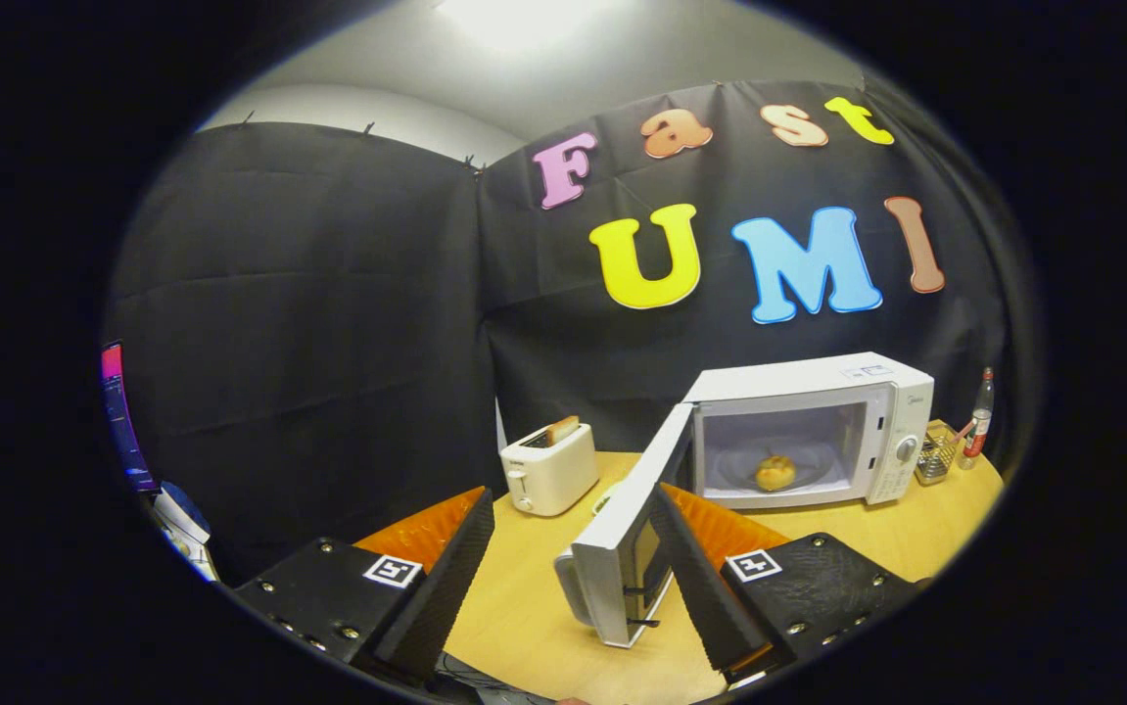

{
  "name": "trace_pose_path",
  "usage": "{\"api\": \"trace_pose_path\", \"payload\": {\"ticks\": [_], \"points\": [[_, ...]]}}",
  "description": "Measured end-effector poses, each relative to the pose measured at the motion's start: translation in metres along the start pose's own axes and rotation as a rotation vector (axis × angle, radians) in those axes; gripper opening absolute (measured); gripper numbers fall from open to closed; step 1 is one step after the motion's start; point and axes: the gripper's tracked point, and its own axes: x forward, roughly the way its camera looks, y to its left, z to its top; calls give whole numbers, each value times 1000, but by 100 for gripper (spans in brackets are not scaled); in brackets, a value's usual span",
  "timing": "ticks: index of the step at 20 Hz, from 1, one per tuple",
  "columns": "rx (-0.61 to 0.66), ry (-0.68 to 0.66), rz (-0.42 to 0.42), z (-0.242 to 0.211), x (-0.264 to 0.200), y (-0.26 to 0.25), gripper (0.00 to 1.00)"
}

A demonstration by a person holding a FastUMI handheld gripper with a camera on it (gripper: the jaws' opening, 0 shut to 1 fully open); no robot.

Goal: Open the microwave, put the food inside, and close the microwave door.

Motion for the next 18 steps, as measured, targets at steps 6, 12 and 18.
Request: {"api": "trace_pose_path", "payload": {"ticks": [6,12,18], "points": [[-12,45,118,-13,9,49,97],[-16,129,213,-44,17,73,97],[1,214,229,-80,32,68,98]]}}
